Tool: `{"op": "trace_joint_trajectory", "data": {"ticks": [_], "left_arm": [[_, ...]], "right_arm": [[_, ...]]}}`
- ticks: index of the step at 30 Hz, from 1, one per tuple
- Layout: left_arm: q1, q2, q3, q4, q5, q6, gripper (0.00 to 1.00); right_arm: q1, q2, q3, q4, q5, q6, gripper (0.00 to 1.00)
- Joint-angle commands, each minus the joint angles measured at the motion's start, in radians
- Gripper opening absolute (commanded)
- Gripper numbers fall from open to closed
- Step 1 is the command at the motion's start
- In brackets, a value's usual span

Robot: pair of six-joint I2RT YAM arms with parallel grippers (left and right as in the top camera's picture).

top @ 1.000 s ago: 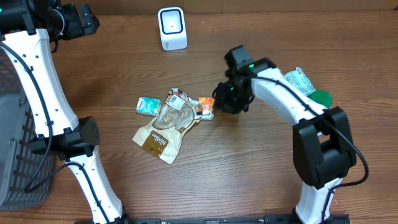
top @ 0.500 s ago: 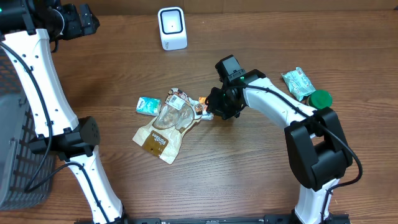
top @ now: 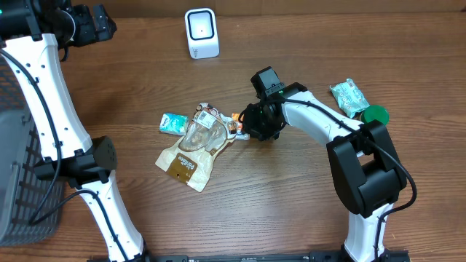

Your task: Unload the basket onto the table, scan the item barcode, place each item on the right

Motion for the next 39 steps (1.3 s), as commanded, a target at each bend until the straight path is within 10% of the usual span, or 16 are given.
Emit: {"op": "trace_joint_trajectory", "data": {"ticks": [1, 6, 18, 26, 30, 39], "left_arm": [[-0.007, -0.035, 0.017, -0.002, -0.008, -0.014, 1.00], [-0.007, -0.035, 0.017, -0.002, -0.008, -0.014, 0.99], [-0.007, -0.035, 0.017, -0.002, -0.008, -0.014, 1.00], [-0.006, -0.035, 0.017, -0.002, -0.008, -0.013, 1.00], [-0.007, -0.035, 0.017, -0.002, -0.008, -0.014, 0.99], [-0.011, -0.035, 0.017, -0.002, -0.008, -0.014, 1.00]], "right_arm": [[-0.006, 0.014, -0.001, -0.023, 0.002, 0.001, 0.04], [-0.076, -0.003, 0.047, -0.171, 0.002, -0.139, 0.04], [-0.246, -0.035, 0.167, -0.397, -0.202, -0.990, 0.04], [-0.225, -0.035, 0.167, -0.368, -0.153, -1.020, 0.04], [-0.225, -0.035, 0.168, -0.358, -0.091, -0.858, 0.25], [-0.127, -0.035, 0.166, -0.376, -0.085, -0.536, 0.11]]}}
